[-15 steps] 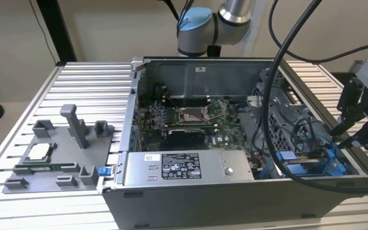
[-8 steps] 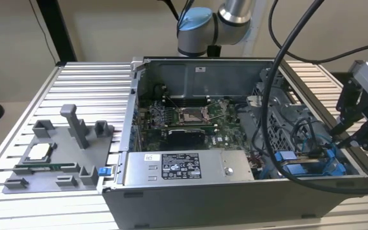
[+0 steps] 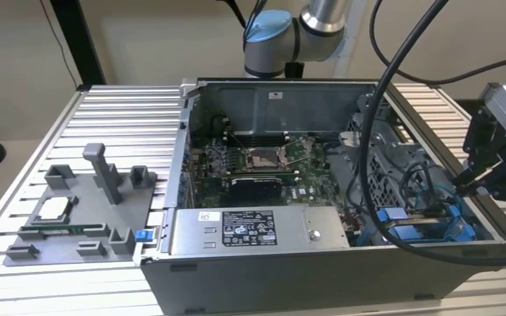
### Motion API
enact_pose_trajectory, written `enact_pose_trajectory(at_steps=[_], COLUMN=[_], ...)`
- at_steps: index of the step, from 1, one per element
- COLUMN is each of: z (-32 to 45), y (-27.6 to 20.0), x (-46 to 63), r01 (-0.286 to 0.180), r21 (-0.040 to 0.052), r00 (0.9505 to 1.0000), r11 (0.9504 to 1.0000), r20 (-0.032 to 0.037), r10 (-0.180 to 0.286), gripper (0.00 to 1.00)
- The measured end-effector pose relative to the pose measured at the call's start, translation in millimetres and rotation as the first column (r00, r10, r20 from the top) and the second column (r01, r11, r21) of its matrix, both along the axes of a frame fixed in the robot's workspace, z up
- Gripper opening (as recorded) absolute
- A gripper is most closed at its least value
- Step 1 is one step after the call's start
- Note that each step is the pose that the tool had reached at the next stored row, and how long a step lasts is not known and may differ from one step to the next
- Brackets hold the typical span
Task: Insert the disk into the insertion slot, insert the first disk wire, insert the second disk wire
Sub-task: 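Insert the second disk wire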
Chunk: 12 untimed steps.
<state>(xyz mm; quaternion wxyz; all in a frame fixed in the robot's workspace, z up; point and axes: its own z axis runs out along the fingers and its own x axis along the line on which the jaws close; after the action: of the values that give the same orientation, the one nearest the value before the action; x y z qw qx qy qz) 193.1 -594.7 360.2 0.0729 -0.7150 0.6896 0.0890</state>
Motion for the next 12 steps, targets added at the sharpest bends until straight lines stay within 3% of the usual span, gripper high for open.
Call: enact_pose_trajectory(at_steps=[7,12], z=[0.0,-0.6], y=[0.0,-0.1], x=[0.0,0.0], r01=[0.0,0.0], r21=[0.0127,0.0149], r00=[1.0,1.0], r11=[0.9999,0.9999], r20=[0.0,0.0005], r10=[0.0,0.0], gripper=[0.0,0.0])
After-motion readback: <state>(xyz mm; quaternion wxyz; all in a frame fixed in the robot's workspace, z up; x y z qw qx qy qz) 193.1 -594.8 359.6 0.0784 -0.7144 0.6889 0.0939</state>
